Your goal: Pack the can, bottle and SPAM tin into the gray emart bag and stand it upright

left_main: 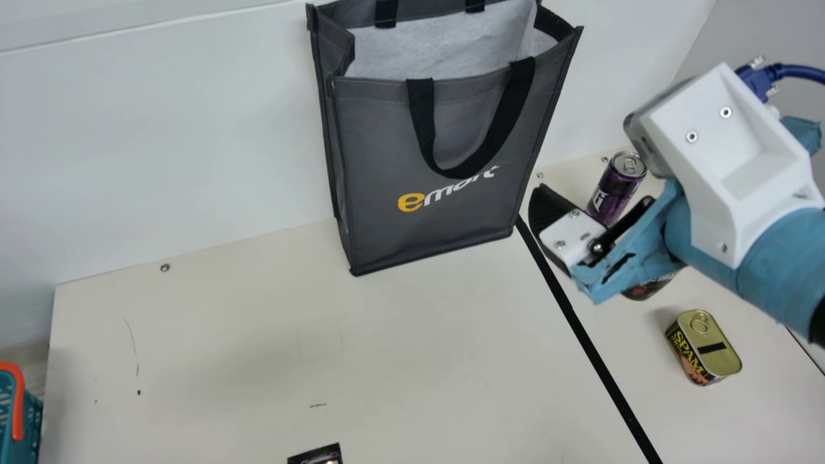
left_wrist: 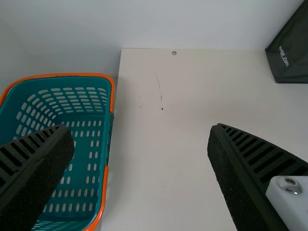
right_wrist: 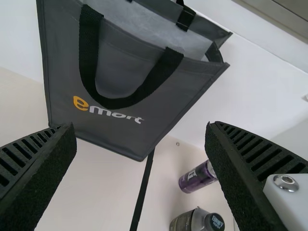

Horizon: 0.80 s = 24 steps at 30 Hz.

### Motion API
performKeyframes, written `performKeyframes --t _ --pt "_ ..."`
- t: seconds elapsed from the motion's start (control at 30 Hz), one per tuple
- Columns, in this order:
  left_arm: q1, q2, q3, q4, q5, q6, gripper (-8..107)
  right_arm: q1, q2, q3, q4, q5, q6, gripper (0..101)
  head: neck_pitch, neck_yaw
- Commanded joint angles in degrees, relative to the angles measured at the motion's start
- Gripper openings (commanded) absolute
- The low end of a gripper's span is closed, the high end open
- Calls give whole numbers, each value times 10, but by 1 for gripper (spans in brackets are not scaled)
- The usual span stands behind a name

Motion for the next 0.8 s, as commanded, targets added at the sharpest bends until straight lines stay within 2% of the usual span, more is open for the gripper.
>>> performKeyframes --t 0.0,0.77 --pt "0 0 0 0 0 0 90 -6 9 -14 18 1 -30 95 -13 -1" --pt "0 0 0 0 0 0 90 -113 132 -169 196 32 -283 95 -13 -1"
